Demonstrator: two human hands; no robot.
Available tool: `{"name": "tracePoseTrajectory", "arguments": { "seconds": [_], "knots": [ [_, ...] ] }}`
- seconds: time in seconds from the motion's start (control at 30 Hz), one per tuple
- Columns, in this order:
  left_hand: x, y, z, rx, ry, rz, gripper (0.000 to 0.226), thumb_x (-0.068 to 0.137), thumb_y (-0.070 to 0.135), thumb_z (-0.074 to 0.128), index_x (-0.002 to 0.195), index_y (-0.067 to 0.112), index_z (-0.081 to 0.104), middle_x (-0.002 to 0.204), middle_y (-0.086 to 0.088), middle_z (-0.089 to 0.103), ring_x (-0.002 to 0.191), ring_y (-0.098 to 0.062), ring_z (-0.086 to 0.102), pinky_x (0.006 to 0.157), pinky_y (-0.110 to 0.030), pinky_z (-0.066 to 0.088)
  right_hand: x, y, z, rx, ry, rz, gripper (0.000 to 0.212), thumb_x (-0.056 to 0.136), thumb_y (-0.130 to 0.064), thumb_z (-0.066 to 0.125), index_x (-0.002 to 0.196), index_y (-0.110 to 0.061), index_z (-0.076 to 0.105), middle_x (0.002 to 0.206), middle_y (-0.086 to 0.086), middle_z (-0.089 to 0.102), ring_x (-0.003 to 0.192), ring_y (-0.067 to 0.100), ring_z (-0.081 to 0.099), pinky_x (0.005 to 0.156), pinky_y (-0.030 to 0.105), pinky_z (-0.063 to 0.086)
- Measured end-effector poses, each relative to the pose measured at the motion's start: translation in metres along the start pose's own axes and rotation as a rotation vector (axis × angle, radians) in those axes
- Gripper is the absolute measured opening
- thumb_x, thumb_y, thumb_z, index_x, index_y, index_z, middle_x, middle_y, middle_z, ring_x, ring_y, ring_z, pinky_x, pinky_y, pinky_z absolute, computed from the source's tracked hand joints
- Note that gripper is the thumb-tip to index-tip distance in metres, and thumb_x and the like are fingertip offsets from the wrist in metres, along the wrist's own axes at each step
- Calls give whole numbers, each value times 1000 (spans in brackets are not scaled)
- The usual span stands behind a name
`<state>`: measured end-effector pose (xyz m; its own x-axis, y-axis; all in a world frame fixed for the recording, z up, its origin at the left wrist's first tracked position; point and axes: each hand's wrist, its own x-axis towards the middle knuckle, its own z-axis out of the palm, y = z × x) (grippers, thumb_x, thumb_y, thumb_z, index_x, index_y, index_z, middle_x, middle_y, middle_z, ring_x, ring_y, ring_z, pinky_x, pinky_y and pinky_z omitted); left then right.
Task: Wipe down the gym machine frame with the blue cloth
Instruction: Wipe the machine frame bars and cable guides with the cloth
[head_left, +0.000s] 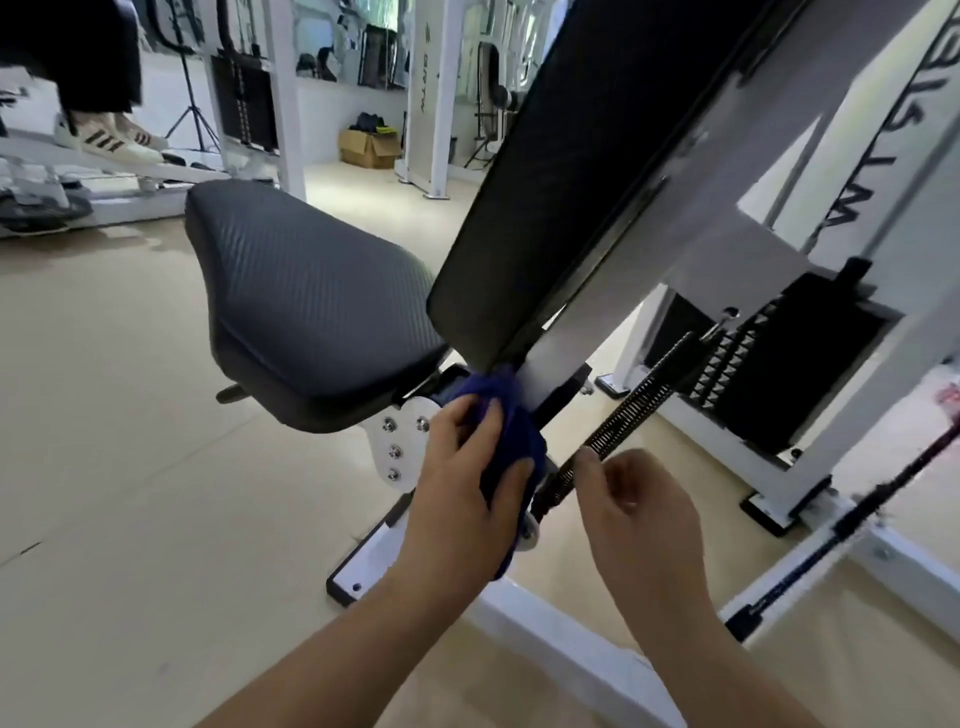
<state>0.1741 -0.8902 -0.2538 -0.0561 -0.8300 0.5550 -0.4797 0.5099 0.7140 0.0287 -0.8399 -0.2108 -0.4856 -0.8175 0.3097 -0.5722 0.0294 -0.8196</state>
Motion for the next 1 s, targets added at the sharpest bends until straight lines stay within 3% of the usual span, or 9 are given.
{"name": "tracePoseTrajectory", "arguments": {
  "seconds": [0.1, 0.2, 0.3, 0.37, 0.43, 0.53, 0.77, 0.93, 1.0],
  "knots": [
    [-6, -15, 14, 160, -54, 37, 63, 90, 10, 69, 148, 22, 48, 154, -1, 29, 137, -18, 38, 109, -23, 37, 19, -5, -14, 212, 91, 105, 38, 89, -47, 72, 110, -24, 52, 105, -8, 60, 90, 8, 61, 68, 22, 43],
    [1, -26, 7, 319, 24, 122, 55, 87, 12, 73, 139, 25, 60, 140, -5, 49, 115, -28, 52, 91, -31, 45, 32, -11, -21, 316, -40, 107, 59, 91, -52, 68, 140, -34, 43, 123, -20, 57, 105, -1, 60, 74, 19, 46],
    [0, -25, 3, 222, 24, 78, 49, 96, 15, 65, 140, 35, 58, 133, 8, 45, 107, -17, 55, 83, -22, 48, 41, -16, -22, 302, -87, 25, 21, 98, -44, 61, 117, -34, 60, 102, -20, 68, 89, -8, 64, 72, 17, 47],
    [2, -13, 6, 34, 38, 20, 52, 98, 10, 60, 141, 40, 54, 129, 15, 42, 109, -10, 55, 86, -13, 44, 46, -15, -21, 304, -75, 9, 7, 100, -39, 60, 99, -32, 61, 91, -8, 71, 87, 3, 67, 80, 33, 53],
    [15, 9, 8, 1, 99, 85, 50, 98, 10, 57, 141, 35, 52, 132, 8, 48, 113, -11, 54, 90, -16, 44, 47, -11, -20, 272, -84, -8, 7, 100, -36, 60, 94, -32, 60, 88, -3, 73, 87, 14, 69, 83, 38, 55],
    [37, 28, 12, 92, 131, 204, 45, 98, 14, 55, 142, 23, 51, 139, -6, 50, 118, -17, 50, 97, -22, 40, 43, -2, -21, 248, -71, -34, 2, 99, -34, 63, 97, -35, 62, 85, -8, 73, 80, 10, 69, 77, 34, 53],
    [-2, -24, 16, 132, 15, 66, 55, 100, 9, 59, 149, 25, 44, 130, 5, 45, 105, -16, 55, 83, -30, 56, 40, 1, -21, 277, -47, 14, 8, 94, -40, 69, 95, -34, 64, 84, -13, 73, 80, 12, 70, 82, 48, 60],
    [11, 7, 20, 74, 74, 72, 48, 98, 9, 60, 144, 15, 51, 130, 1, 48, 107, -12, 52, 85, -18, 46, 39, 1, -19, 268, -31, 15, 7, 94, -37, 69, 95, -32, 65, 87, -12, 74, 82, 10, 71, 84, 46, 60],
    [8, -4, 23, 111, 64, 122, 51, 97, 7, 61, 146, 15, 49, 133, -1, 47, 111, -15, 53, 87, -22, 49, 40, -2, -20, 249, -25, 0, 6, 95, -37, 68, 97, -32, 65, 86, -12, 74, 81, 10, 71, 84, 45, 59]
  ]
}}
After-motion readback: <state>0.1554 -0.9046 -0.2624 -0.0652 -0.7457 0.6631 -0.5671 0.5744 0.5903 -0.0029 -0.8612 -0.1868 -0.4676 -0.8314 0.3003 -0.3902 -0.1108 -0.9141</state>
